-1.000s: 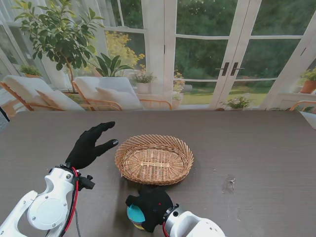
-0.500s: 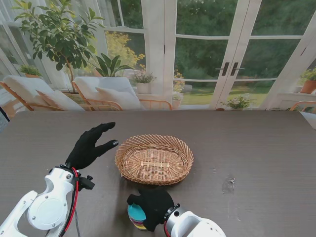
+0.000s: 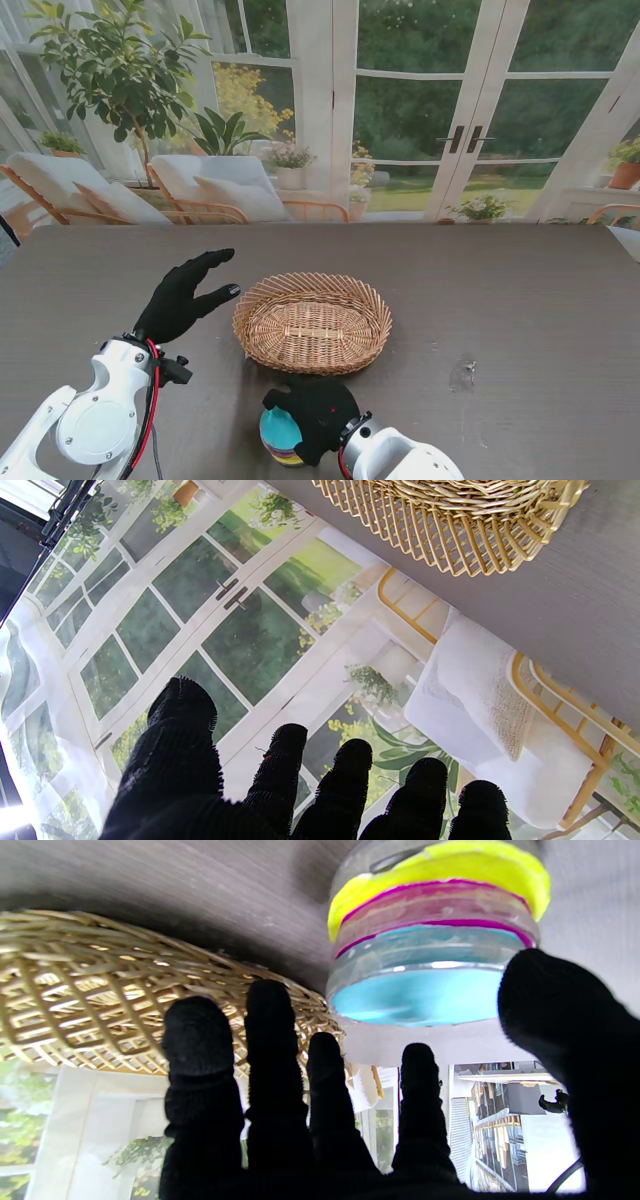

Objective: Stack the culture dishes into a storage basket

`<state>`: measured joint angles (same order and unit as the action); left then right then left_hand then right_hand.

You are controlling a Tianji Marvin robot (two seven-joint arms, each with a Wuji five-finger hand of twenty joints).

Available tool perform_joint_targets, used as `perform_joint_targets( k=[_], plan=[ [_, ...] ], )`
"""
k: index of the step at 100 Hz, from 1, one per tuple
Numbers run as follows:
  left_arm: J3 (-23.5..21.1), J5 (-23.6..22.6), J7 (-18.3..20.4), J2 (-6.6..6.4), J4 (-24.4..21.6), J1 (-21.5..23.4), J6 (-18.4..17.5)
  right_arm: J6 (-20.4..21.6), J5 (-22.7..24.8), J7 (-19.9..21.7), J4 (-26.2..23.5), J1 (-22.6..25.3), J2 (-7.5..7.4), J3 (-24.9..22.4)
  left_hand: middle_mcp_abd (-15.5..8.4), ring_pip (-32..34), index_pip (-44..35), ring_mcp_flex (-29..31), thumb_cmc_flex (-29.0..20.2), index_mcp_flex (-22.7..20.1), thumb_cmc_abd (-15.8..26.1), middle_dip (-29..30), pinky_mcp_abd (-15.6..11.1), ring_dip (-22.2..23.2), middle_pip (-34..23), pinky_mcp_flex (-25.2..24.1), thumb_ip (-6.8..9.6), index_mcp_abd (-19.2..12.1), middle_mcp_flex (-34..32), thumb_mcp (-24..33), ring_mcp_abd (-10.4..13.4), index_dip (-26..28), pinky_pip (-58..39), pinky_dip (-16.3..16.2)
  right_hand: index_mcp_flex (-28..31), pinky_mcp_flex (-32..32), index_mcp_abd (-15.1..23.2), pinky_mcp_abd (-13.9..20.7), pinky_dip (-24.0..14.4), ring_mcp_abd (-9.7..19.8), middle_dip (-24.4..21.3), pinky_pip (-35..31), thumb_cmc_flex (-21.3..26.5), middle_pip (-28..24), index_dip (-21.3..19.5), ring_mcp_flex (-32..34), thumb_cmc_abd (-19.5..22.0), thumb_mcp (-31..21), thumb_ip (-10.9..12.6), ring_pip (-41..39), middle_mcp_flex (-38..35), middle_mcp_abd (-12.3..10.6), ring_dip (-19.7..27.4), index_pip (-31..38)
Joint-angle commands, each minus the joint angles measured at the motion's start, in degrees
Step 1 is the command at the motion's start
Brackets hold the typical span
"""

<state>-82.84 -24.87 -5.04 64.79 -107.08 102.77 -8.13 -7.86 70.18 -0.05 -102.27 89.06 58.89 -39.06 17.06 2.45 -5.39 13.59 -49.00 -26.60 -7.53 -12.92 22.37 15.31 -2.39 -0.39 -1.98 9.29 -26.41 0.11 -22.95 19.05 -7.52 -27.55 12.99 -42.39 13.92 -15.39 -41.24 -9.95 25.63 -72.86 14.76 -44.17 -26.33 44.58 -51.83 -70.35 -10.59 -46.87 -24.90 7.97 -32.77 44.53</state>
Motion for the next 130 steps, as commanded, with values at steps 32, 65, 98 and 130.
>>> perform_joint_targets(
  k=[32,65,98,130],
  plan=[
    [-0.22,0.04,1.55,0.0,0.43,-0.13,-0.44,4.35,2.07,5.65,-7.68,4.2,-0.6,-3.98,-0.2,0.29,0.39,0.04,-1.79,-0.01,3.25,-0.43,-0.26,0.4,0.21,-1.07,1.53,-0.93,1.38,-0.91,0.23,-0.22,0.87,-0.51,0.66,22.16,-1.65,-7.64,9.11,-5.18,-5.23,18.52,-4.68,8.15,4.15,-7.39,2.62,6.6,0.94,25.35,3.49,-1.41,11.93,-3.88],
    [-0.44,-0.08,1.34,0.04,0.95,-0.26,-0.59,12.59,-1.43,11.81,-8.38,-1.13,-1.06,-3.75,-0.23,0.3,0.32,0.06,-1.93,-0.17,3.35,-0.45,-0.29,0.41,0.17,-1.0,1.54,-1.29,1.26,-0.86,0.21,-0.21,0.84,-0.53,4.1,22.37,-0.14,-10.11,13.01,-6.04,-8.18,27.0,-5.23,11.79,5.81,-8.31,1.3,6.98,0.3,34.17,1.52,-2.76,15.95,-6.65],
    [-0.73,-0.24,0.97,0.1,0.84,0.07,-0.92,17.14,-0.35,9.7,-3.63,-5.67,-1.48,-0.72,-0.13,0.3,0.21,0.09,-2.03,-0.41,3.43,-0.47,-0.14,0.41,0.17,-0.9,1.53,-1.55,1.22,-0.89,0.13,-0.18,0.8,-0.55,8.76,18.36,1.7,-11.12,11.88,-5.71,-7.59,24.95,-4.05,10.82,5.39,-4.52,-3.64,3.67,-0.38,32.93,-2.11,-4.18,15.12,-5.64],
    [-0.69,0.38,0.87,0.16,1.56,-0.27,-1.44,16.52,3.09,7.69,-2.21,-6.67,-1.87,1.65,-0.07,0.3,0.17,0.12,-2.08,-0.51,3.48,-0.47,-0.17,0.42,0.19,-0.98,1.52,-1.59,1.22,-0.92,0.06,-0.16,0.85,-0.52,8.6,17.92,3.39,-13.13,11.96,-5.7,-7.09,24.55,-3.98,10.9,5.86,-2.68,-5.6,2.62,-0.67,32.35,-3.42,-5.01,14.61,-6.09]
  ],
)
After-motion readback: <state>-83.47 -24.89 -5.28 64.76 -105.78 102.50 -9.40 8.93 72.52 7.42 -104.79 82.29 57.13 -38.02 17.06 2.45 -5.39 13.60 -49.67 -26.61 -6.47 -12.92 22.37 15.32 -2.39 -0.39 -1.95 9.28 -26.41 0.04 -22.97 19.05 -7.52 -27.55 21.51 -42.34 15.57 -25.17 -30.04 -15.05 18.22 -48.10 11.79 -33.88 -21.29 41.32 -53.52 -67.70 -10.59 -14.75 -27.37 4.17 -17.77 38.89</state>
